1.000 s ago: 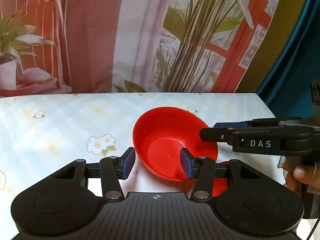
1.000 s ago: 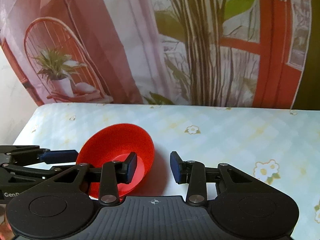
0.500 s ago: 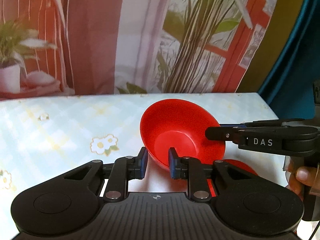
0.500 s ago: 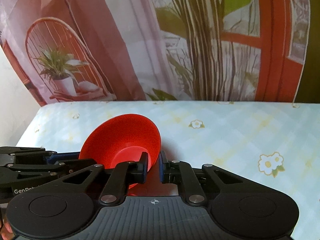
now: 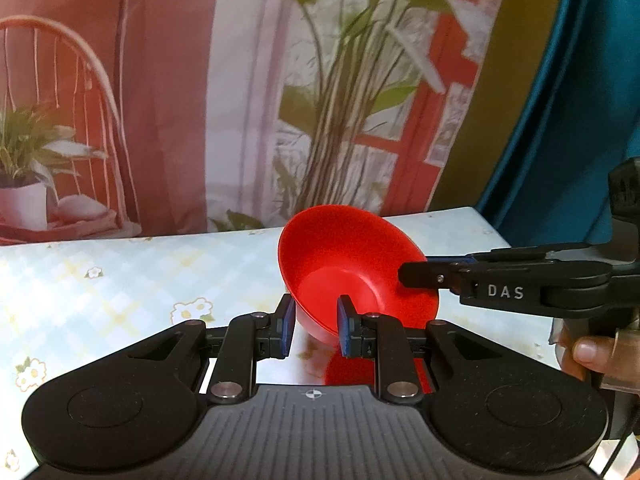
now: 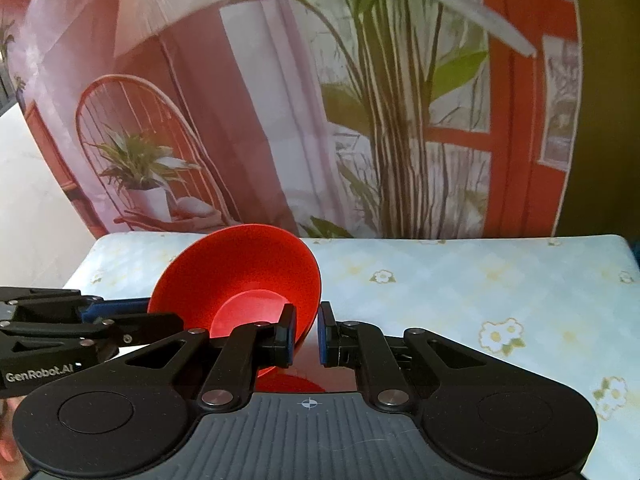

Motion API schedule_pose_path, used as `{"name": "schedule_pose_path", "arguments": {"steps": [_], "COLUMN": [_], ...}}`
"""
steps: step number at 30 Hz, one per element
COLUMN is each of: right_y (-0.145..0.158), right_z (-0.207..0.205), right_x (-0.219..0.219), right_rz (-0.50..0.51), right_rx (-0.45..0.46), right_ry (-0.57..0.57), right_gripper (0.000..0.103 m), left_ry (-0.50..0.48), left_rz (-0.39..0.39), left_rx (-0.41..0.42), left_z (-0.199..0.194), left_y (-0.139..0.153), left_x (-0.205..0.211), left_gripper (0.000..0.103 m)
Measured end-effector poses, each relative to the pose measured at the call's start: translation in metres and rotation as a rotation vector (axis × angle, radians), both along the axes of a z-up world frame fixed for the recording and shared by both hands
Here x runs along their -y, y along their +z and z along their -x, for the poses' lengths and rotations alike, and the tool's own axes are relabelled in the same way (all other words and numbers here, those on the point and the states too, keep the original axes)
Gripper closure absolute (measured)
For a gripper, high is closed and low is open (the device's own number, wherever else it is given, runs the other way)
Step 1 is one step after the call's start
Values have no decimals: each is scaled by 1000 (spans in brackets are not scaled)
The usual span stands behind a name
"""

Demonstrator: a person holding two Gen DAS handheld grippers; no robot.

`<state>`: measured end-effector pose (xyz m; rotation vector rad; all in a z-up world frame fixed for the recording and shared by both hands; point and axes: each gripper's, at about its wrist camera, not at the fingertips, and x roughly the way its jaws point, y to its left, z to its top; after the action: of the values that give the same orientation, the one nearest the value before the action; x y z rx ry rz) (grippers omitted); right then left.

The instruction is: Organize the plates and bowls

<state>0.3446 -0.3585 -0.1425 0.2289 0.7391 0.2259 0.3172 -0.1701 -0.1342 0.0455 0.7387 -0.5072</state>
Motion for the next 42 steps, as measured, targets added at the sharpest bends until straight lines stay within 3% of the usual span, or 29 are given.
{"name": "schedule_pose_path", "arguments": {"steps": [9, 18, 42], "right_y": [15, 0, -27], "right_z": [45, 73, 86], "right_x": [7, 9, 15], "right_rz": [12, 22, 22], "right_rx": [29, -1, -42], "right_ry": [-12, -14, -24], "right_gripper": [93, 93, 92], "left_ry": [-33, -51, -68], "left_rz": [2, -13, -63], "left_rx": [13, -15, -89], "left_z": [41, 62, 60], "left_y": [12, 2, -22], "left_x": [7, 8, 18], "left_gripper": [79, 79, 79]}}
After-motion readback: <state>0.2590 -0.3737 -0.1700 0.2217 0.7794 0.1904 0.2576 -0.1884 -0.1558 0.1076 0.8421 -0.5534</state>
